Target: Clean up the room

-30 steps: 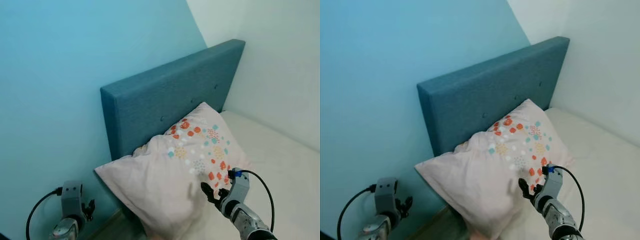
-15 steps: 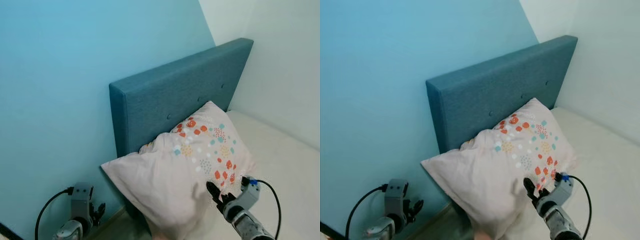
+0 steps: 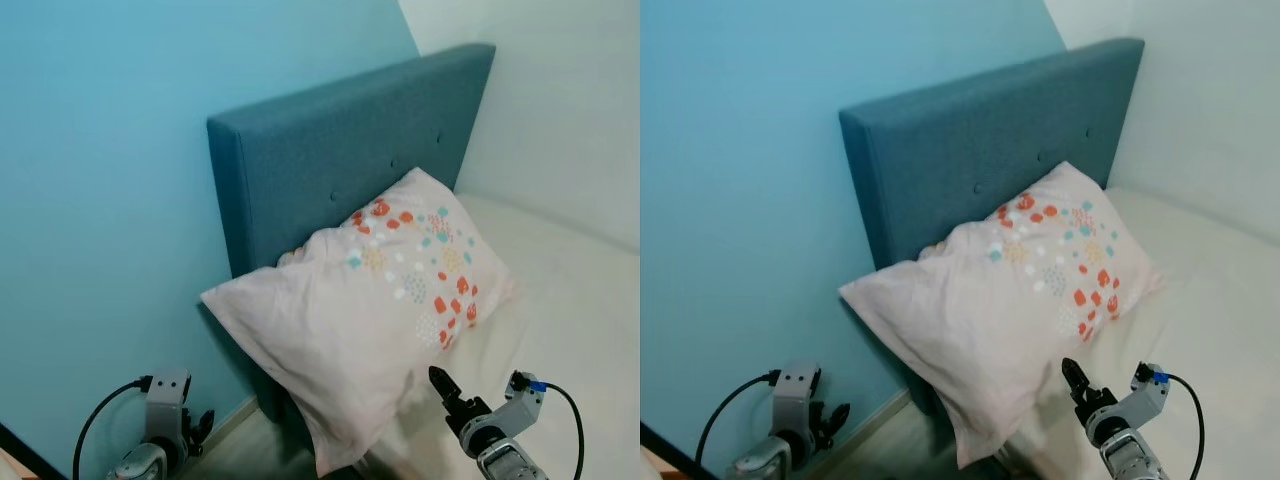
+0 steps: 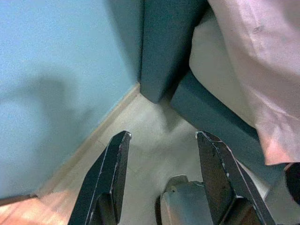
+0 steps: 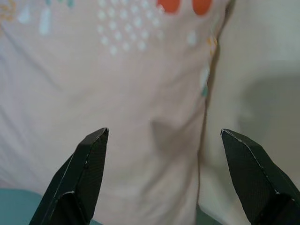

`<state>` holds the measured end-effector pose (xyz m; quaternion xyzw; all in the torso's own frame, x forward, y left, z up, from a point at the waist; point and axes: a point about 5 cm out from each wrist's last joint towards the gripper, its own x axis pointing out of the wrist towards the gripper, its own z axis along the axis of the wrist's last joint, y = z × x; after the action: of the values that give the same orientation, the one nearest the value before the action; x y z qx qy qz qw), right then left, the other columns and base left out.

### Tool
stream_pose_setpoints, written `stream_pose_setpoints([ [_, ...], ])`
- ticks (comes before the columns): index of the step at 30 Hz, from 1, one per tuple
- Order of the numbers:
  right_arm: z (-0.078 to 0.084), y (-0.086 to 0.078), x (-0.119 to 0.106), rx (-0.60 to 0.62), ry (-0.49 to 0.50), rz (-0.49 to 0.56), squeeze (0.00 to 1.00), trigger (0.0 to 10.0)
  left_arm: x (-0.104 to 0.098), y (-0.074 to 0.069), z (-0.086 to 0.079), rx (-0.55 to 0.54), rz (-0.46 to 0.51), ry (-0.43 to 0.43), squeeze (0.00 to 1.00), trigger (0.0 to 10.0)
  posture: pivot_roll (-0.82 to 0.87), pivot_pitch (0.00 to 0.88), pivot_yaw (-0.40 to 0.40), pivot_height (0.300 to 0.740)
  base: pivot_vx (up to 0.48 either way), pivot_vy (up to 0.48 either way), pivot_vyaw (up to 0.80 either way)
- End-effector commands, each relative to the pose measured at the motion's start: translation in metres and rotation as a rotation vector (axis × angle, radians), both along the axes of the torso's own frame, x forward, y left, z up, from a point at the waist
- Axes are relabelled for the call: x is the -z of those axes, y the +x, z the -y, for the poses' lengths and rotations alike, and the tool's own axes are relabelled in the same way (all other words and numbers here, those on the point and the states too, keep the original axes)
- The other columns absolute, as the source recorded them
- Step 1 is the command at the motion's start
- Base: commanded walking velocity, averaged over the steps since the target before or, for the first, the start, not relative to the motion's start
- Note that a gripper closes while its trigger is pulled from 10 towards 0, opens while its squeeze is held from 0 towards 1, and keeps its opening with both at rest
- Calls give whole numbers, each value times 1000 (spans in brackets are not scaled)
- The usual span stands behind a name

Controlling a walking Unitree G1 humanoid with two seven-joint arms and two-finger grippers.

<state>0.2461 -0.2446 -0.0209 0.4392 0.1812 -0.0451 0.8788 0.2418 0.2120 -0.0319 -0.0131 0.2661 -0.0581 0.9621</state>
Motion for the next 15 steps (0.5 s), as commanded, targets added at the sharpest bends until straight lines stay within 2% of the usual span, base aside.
stream_pose_setpoints([
  [1, -3, 1, -1, 12, 37, 27, 0, 10000, -10, 10, -1, 0, 58, 3, 0, 10000, -49, 0, -24, 585, 0, 0, 0],
  [3, -3, 1, -1, 12, 43, 33, 0, 10000, -12, 13, 0, 4, 76, -5, 0, 10000, -46, 0, -25, 580, 0, 0, 0],
  [5, -4, 1, -2, 10, 57, 50, 0, 10000, -21, 22, 6, 38, 130, -27, 0, 10000, -43, 0, -25, 565, 0, 0, 0],
  [8, -8, 4, -4, -1, 88, 77, 0, 10000, -25, 25, 11, 76, 151, -13, 0, 10000, -37, 0, -25, 555, 0, 0, 0],
  [15, -19, 2, 0, -57, 101, 66, 0, 10000, -25, 24, 13, 90, 164, -11, 0, 10000, -22, 15, -35, 535, 0, 0, 0],
])
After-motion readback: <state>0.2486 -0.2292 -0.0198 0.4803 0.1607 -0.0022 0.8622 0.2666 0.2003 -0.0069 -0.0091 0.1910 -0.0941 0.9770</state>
